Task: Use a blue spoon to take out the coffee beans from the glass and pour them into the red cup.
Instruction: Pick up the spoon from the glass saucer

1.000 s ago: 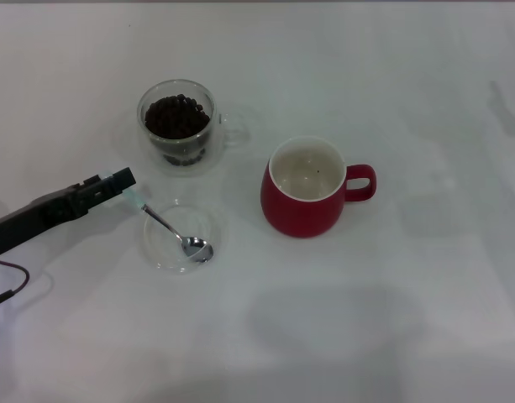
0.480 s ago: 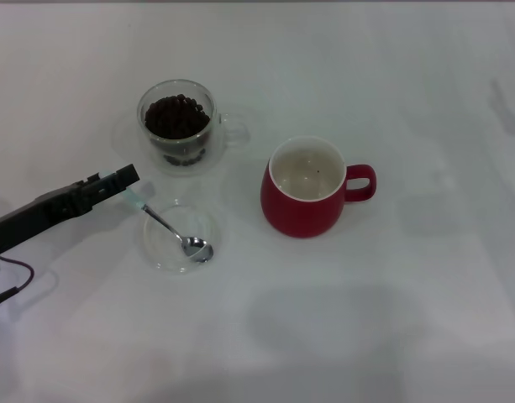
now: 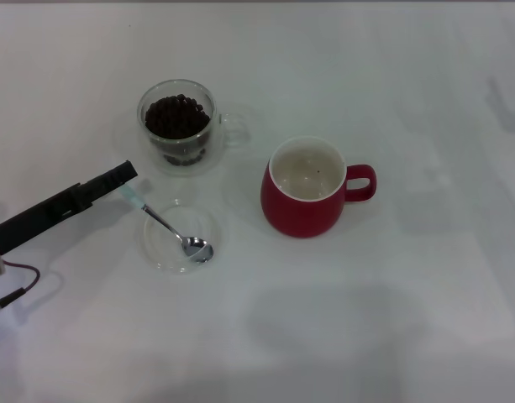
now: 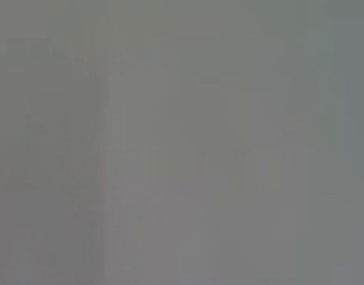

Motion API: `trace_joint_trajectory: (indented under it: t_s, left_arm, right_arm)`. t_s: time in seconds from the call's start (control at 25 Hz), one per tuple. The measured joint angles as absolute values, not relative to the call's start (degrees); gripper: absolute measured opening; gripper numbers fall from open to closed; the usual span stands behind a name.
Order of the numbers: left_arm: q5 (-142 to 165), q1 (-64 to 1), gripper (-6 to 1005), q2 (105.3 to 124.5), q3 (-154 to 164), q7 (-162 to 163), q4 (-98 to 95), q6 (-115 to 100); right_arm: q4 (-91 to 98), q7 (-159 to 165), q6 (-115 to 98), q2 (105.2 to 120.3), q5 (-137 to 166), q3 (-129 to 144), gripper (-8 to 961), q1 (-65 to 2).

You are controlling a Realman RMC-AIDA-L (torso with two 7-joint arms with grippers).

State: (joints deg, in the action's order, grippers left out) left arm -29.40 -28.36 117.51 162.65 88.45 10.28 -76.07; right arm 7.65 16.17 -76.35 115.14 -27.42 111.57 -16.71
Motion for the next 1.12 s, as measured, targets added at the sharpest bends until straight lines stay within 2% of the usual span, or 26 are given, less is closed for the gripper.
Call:
trace_joint_trajectory:
  t_s: [0.68,0.88,1.08,1.12]
  left_arm:
    - [-29.37,-29.56,892,117.72,162.78,90.10,10.11,-73.43]
    - [-29.38,-29.26,729,117.70,162.65,90.00,10.10,-73.43]
    - [-29.38,-29.29,490,117.68,162.67,89.73,10.11,-73.36]
    - [-29.37,-29.31,468,117.68,162.60,89.73,10.10,-73.36]
  right_arm:
    - [7.65,16.17,-75.95,115.07,-27.53,110.58,859,-17.40]
    - [7.65,16.17,-75.82,115.05,-27.53,110.55,859,-17.41]
    - [7.65,16.17,-75.81,115.05,-27.52,110.07,859,-17.40]
    - [7.65,16.17,-75.81,115.04,-27.52,110.06,859,-17.40]
